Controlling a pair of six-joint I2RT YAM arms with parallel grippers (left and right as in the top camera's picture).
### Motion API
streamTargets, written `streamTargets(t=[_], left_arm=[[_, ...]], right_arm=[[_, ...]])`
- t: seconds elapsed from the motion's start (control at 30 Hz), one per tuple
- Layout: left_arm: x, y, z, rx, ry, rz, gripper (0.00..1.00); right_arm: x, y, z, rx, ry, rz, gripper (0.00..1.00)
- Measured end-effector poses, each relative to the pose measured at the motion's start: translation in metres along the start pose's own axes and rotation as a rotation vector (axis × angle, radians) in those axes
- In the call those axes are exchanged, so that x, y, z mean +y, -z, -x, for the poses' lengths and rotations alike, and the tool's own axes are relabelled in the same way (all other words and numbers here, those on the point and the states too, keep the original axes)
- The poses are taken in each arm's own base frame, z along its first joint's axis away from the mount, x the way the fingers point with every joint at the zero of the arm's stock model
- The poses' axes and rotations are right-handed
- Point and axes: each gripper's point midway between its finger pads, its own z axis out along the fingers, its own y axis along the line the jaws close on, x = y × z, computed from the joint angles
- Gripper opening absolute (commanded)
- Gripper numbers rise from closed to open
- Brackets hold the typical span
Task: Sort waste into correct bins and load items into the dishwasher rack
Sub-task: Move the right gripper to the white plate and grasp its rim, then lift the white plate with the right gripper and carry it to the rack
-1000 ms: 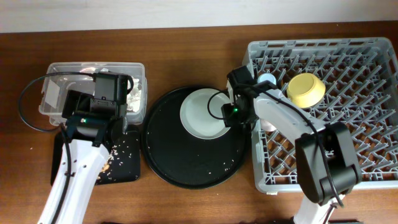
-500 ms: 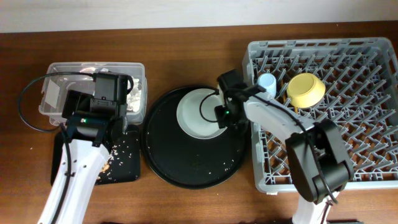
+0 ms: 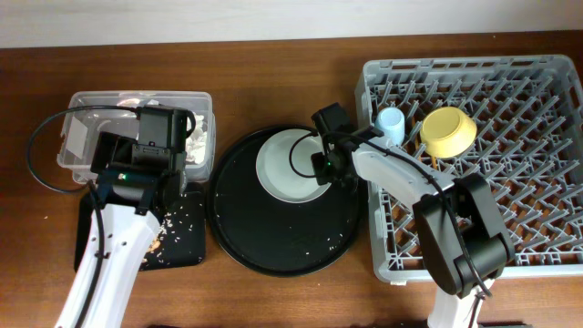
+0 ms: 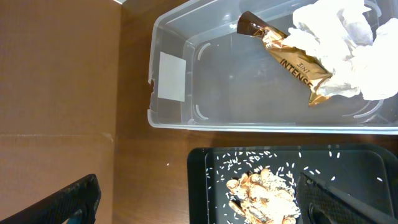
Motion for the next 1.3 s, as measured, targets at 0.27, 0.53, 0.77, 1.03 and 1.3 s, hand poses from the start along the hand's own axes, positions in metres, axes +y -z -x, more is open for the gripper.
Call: streamTargets(t=[0.27, 0.53, 0.77, 1.03, 1.3], left_arm=[[0.0, 0.0, 0.0, 0.0, 0.0, 0.0, 0.99], [0.0, 0.0, 0.0, 0.0, 0.0, 0.0, 0.99], [0.0, 0.0, 0.0, 0.0, 0.0, 0.0, 0.99], [0.0, 0.0, 0.0, 0.0, 0.0, 0.0, 1.0], [0.0, 0.0, 0.0, 0.0, 0.0, 0.0, 0.99]], right_arm=[[-0.001, 0.0, 0.01, -0.043, -0.064, -0.007, 0.45], [-0.003, -0.009, 0.002, -0.045, -0.097, -0.009, 0.39], [-0.004, -0.01, 0.002, -0.046, -0.103, -0.013, 0.15], [-0.003, -0.008, 0.003, -0.05, -0.121, -0.01, 0.04], [-0.004, 0.007, 0.009, -0.024, -0.122, -0.015, 0.04]])
